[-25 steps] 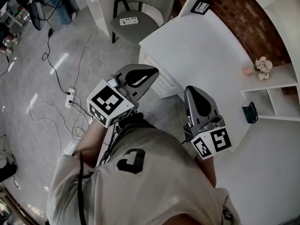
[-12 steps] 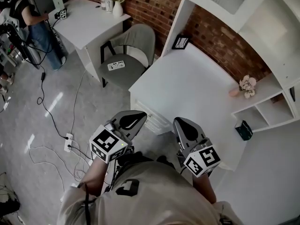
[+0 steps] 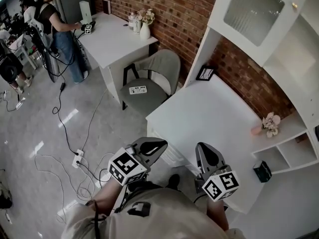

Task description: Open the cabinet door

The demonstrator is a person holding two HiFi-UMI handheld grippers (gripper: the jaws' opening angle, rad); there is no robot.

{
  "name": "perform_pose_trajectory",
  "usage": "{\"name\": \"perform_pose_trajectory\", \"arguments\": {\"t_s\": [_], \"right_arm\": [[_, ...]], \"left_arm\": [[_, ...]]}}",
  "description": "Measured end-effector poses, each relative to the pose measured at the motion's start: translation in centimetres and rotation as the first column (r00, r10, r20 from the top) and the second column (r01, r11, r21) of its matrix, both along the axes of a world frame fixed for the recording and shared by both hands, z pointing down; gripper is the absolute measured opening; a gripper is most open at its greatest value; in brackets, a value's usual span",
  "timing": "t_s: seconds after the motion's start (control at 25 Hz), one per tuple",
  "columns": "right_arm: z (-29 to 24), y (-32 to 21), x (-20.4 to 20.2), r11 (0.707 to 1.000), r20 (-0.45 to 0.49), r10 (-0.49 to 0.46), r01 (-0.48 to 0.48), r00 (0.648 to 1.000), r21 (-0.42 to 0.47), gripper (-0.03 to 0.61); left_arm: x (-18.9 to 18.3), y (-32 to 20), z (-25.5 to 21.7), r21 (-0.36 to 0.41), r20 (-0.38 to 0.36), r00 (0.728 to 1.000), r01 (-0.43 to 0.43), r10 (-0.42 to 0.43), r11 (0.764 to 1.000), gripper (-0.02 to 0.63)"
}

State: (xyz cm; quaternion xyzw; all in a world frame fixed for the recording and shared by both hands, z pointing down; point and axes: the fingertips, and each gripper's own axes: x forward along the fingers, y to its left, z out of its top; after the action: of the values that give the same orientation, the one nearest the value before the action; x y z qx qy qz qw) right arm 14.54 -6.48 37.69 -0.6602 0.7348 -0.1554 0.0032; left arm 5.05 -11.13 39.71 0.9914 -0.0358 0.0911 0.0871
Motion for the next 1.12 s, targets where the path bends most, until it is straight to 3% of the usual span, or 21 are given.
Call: {"name": "perform_pose_trajectory", "arguments": {"t_s": [0.4,1.12], "right_arm": [[-0.1,-1.3,5.3,0.999,0.038,-0.033,0.032,0.999,0.027,0.026],[-2.2,-3.7,14.9,0.997,0.005,-0.049,0.048,0.999,0.060,0.028]], "left_arm": [[4.4,-0.1,0.0,0.026,0.043,0.998,0.035,-0.036,0.999,0.017],[11.3,-0.6,-0.3,0.020,0.061,0.994,0.094,-0.095,0.995,0.017]]}}
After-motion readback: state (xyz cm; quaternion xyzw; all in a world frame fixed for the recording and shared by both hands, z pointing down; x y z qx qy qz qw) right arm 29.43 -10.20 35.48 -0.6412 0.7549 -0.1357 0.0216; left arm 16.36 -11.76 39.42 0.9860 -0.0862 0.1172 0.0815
